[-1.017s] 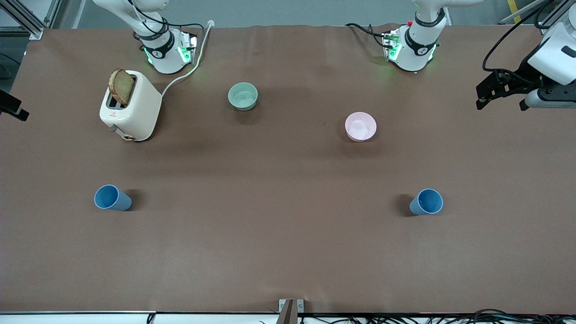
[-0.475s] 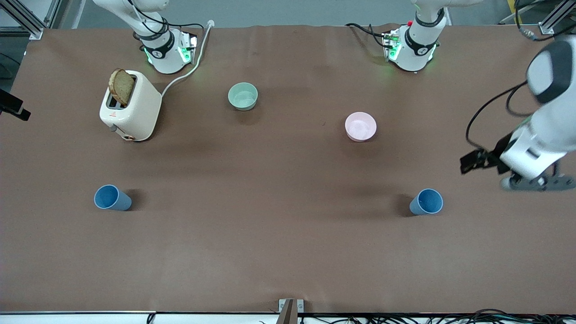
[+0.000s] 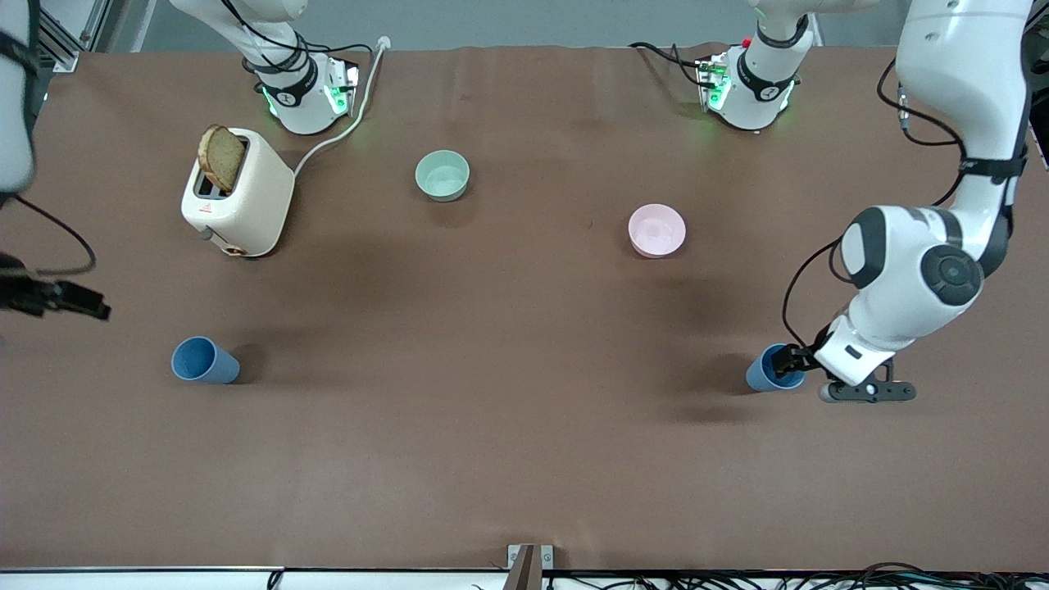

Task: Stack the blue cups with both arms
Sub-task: 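Reach both grippers down and grasp each blue cup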

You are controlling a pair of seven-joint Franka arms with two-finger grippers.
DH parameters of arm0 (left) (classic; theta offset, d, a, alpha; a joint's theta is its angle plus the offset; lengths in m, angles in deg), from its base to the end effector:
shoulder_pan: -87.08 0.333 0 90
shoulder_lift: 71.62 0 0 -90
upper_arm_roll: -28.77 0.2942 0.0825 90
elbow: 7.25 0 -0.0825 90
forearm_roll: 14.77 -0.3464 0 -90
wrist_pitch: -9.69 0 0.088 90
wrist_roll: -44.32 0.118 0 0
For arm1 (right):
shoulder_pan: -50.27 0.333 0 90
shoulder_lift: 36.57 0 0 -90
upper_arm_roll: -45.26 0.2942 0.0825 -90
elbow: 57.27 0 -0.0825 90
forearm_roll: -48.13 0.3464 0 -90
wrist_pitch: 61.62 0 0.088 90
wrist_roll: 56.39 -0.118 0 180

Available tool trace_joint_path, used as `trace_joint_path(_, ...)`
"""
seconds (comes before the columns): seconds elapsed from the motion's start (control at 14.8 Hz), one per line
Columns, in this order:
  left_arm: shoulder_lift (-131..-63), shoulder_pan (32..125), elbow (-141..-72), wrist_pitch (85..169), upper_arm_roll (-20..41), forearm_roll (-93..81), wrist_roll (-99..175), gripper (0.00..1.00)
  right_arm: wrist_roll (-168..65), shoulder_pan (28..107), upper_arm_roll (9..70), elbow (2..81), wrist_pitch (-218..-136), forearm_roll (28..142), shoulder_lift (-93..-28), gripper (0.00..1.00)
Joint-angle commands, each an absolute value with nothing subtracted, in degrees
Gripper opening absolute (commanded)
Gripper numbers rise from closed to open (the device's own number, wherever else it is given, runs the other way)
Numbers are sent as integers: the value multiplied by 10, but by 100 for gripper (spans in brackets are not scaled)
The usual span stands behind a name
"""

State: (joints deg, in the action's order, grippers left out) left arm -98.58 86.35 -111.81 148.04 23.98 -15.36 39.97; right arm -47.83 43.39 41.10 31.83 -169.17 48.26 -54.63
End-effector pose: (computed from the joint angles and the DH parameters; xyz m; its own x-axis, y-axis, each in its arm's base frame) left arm 0.6199 -0.0560 0.2842 0.9929 -0.0139 0.1179 -0.0187 -0.9991 0.0392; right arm 0.6033 -0.1127 0.4468 0.9992 -0.0403 0.0045 -0.0403 -0.9990 0.0212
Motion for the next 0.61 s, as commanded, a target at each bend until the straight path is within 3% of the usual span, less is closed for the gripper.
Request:
trace_joint_path(0.0, -996, 866, -1132, 1488, 240, -157, 406, 63, -450, 418, 417, 388, -1805, 491, -573, 100)
trace_joint_path(0.2, -1004, 865, -1138, 1488, 240, -157, 406, 38, -437, 420, 417, 465, -1945, 491, -602, 100)
trace_joint_path(0.34, -1010, 865, -1134, 1488, 240, -157, 406, 8, -412, 419, 417, 467, -1949, 491, -621, 100)
trace_joint_path(0.41, -1009, 865, -1132, 1488, 239, -157, 406, 0, -404, 418, 417, 471, -1949, 491, -622, 100)
trace_joint_path(0.54, -998, 856, -1129, 1487, 233, -157, 393, 0, -394, 418, 417, 477, -1951, 491, -630, 99)
